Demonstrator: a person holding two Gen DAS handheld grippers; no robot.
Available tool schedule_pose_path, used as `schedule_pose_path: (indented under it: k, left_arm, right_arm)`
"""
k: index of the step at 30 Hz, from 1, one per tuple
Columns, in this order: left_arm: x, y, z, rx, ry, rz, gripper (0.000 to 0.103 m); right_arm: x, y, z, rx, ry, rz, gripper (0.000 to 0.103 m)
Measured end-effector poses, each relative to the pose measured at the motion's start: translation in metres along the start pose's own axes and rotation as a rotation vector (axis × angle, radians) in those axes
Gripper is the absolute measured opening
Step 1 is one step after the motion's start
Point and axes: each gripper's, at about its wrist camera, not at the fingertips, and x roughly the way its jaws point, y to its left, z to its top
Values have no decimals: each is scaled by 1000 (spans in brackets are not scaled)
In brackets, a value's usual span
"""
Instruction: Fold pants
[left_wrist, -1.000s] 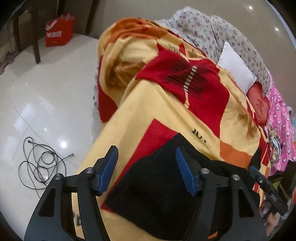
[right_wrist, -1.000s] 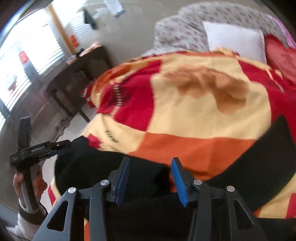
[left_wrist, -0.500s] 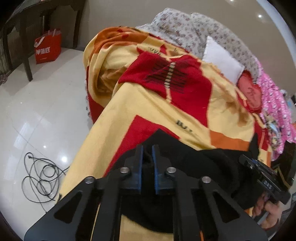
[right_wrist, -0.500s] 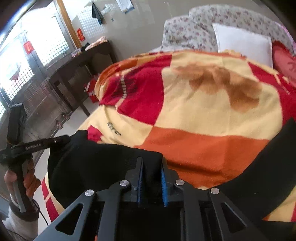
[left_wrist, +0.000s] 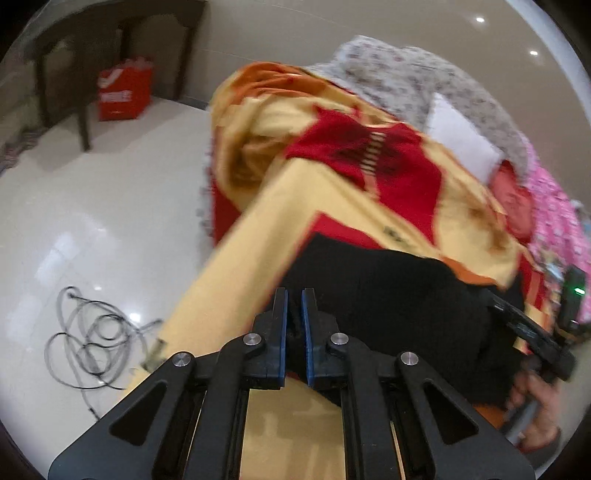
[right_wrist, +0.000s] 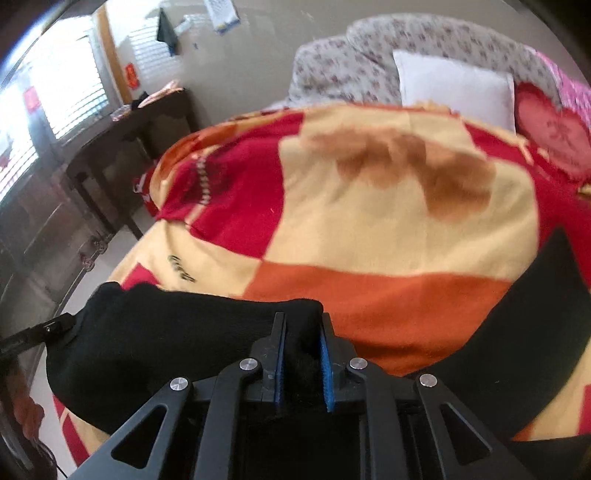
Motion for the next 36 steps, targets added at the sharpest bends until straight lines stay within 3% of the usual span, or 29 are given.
schedule_pose_path:
  k: [4,8,11,15,18,20,22,28,31,34,36]
  left_arm:
    - [2,15,10,-37,-32,86,2]
    - [-13,20,14,-42,-40,28,2]
    - [-26,10,13,0,-44,18,2]
    - [-34,-15,9,63,-44,14,9]
    - [-34,-39,3,99,-18,-26,23]
    - [-33,-56,-3,129,-5,-54,43]
    - [-31,-75,-10,170,9,-85,50]
    - [-18,-132,-28,279,95,-184,50]
    - [-7,-164,-41,396,140,-212,51]
    - [7,-192,-52,511,161,-185,51]
    - [17,-201,-56,534,189,-186,51]
  right_arm:
    - [-10,-4,3,5,-11,10,15]
    - [-19,0,2,-30,-11,12,17]
    - [-45,-16,1,23,-68,14,31]
    - [-71,-46,-5,114,-90,3,40]
    - [-75,-60,-10,112,-57,-61,41]
    - [-78,-73,-14,141,-46,-97,41]
    - [-78,-87,-19,176,-32,-100,42]
    - [-81,-106,-21,224,-15,-93,43]
    - [-87,-110,-20,234,-31,-99,44]
    - [-90,-114,-18,233,-34,-83,44]
    - [-90,-119,-15,233,-31,-80,45]
